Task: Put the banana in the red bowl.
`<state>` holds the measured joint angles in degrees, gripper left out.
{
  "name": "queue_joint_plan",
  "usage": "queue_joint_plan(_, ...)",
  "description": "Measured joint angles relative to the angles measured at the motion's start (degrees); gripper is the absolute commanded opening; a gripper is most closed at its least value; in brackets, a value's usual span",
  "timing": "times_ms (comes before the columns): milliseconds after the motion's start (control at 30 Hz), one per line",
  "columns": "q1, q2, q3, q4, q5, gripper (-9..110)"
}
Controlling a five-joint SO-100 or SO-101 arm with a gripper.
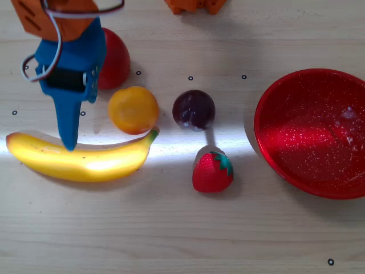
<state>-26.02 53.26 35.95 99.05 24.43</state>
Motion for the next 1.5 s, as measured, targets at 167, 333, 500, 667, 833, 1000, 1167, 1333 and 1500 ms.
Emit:
queue_joint_plan(167, -1.2, -11.3, -10.6, -0.1, 1.1, 50)
queue_joint_plan(333, -1.1, -19.6, -20.7, -1.0, 3.3, 55)
queue_joint_plan(500, -1.1, -22.2, -22.8, -1.0, 4.9, 58)
queue_joint_plan(667, -1.1, -24.1, -23.1, -0.7, 5.7, 58)
queue_joint_plan(833, -1.7, -24.3, -23.2, -0.7, 5.9, 63)
queue_joint_plan(1000, -2.3, -27.9, -23.4, -0.7, 5.7, 63)
queue_joint_plan(1167, -2.0, -28.5, -23.4, -0.8, 6.0, 63)
queue_joint_plan(1333, -2.2, -29.7, -23.5, -3.4, 6.1, 63)
queue_joint_plan(1500, -2.0, -29.7, -23.5, -5.5, 6.5, 63)
